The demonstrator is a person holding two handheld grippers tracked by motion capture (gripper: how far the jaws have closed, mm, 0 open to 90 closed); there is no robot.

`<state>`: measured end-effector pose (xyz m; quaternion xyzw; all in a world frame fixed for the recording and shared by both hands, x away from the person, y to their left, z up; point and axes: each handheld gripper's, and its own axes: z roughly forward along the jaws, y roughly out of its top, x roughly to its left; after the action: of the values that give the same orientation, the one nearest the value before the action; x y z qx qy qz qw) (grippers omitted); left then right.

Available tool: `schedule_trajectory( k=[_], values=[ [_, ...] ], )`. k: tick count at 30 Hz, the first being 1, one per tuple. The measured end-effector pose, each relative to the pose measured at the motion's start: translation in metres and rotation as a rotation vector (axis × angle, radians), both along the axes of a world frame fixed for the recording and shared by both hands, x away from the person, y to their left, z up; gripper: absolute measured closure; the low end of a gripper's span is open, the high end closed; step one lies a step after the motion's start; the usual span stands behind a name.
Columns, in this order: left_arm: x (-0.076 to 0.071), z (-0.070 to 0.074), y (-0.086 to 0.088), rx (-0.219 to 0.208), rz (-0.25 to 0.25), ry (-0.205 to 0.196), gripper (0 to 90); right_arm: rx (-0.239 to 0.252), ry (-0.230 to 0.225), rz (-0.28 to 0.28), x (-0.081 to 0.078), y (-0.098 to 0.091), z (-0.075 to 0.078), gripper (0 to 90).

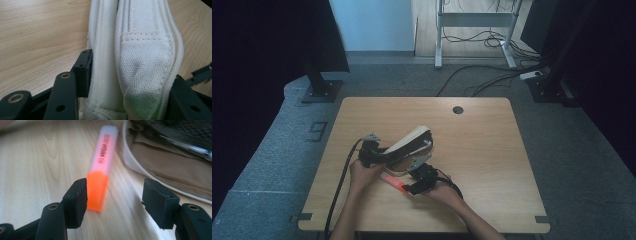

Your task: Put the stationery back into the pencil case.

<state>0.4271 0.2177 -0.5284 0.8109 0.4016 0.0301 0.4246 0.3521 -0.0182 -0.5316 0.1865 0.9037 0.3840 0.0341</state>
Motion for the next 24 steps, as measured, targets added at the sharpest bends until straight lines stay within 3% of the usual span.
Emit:
schedule_trajectory(
  k=[7,16,18,21,24],
  values=[
    [0.0,0.0,0.0,-0.002,0.0,0.0,51.7,-0.02,-0.001,0.041,-0.004,0.016,-0.003,40.1],
    [0.0,0.0,0.0,-0.003,-0.002,0.001,51.6,-0.051,-0.029,0.051,-0.005,0.035,-0.007,47.4],
    [0.0,0.0,0.0,-0.003,-0.002,0.001,51.6,-0.068,-0.053,0.046,-0.005,0.038,-0.007,52.5],
    [0.0,0.0,0.0,-0.003,-0.002,0.001,51.6,-0.083,-0.044,0.047,-0.006,0.04,-0.005,65.3],
    [0.0,0.0,0.001,-0.003,-0.002,0.001,51.6,-0.088,-0.045,0.047,-0.006,0.04,-0.004,65.8]
  ],
)
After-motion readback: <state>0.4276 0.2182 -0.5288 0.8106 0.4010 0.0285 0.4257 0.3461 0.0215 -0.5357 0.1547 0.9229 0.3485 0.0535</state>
